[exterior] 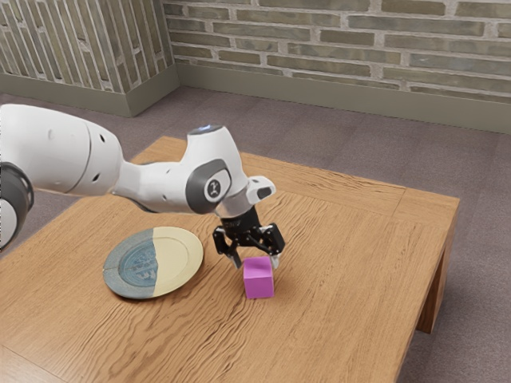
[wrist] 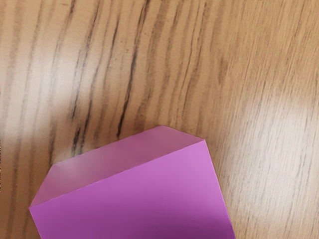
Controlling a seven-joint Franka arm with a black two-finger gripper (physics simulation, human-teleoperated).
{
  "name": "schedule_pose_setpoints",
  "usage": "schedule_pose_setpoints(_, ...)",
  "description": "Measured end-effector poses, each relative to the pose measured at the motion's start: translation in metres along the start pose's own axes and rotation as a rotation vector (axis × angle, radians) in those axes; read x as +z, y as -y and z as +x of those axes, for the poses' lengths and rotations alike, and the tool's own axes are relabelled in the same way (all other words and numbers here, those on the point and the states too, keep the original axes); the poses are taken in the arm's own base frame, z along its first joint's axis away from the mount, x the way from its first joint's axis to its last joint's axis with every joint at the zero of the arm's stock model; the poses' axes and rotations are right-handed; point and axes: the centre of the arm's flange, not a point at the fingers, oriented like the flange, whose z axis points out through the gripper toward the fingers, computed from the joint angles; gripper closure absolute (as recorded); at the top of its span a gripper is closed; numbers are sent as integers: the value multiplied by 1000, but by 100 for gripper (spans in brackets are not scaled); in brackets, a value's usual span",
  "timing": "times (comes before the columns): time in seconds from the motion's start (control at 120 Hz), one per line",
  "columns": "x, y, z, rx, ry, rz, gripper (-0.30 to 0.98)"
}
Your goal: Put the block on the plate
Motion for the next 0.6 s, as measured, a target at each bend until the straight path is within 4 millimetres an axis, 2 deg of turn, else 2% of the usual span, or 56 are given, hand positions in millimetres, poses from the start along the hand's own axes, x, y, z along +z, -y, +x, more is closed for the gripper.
schedule_pose_setpoints(0.3, 30, 8, 7, -124, 6, 3, 1)
schedule_pose_setpoints(0.6, 37, 13, 9, -185, 3, 11, 19)
